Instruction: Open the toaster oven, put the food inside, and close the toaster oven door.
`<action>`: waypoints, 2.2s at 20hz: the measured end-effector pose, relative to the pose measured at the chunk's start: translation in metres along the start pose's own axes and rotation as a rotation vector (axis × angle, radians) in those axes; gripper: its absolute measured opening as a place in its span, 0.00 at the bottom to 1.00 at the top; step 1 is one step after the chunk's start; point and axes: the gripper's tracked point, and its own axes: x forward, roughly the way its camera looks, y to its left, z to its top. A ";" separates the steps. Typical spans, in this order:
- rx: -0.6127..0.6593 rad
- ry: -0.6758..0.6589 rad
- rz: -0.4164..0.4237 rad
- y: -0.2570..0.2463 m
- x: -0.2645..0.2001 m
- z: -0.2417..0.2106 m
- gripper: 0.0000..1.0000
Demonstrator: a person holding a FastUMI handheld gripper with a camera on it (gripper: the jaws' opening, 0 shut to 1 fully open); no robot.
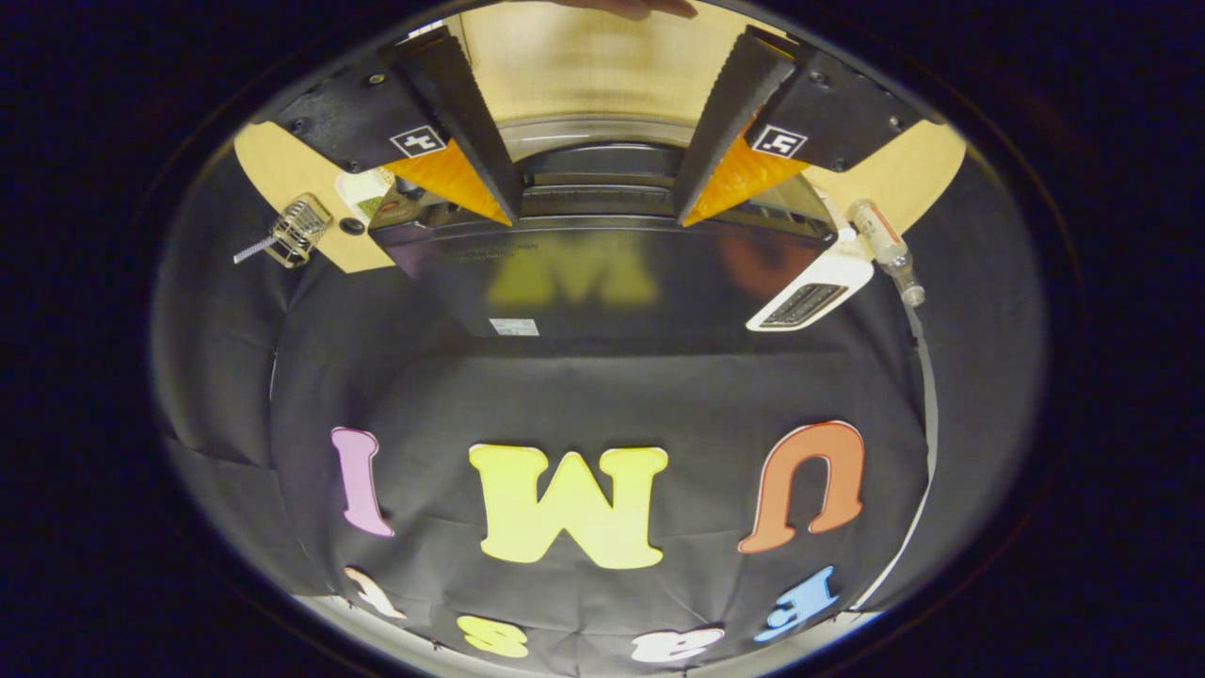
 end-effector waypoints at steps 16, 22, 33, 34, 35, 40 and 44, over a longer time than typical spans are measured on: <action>-0.078 -0.037 -0.081 0.001 -0.071 -0.089 1.00; 0.002 -0.010 -0.031 -0.002 -0.078 -0.127 1.00; 0.004 0.196 -0.016 -0.001 -0.072 -0.213 0.99; 0.000 0.233 -0.016 -0.001 -0.073 -0.222 0.99; 0.005 0.207 -0.015 0.001 -0.074 -0.216 0.99; -0.046 0.216 -0.011 0.003 -0.074 -0.211 1.00; -0.051 0.239 0.026 0.005 -0.093 -0.199 1.00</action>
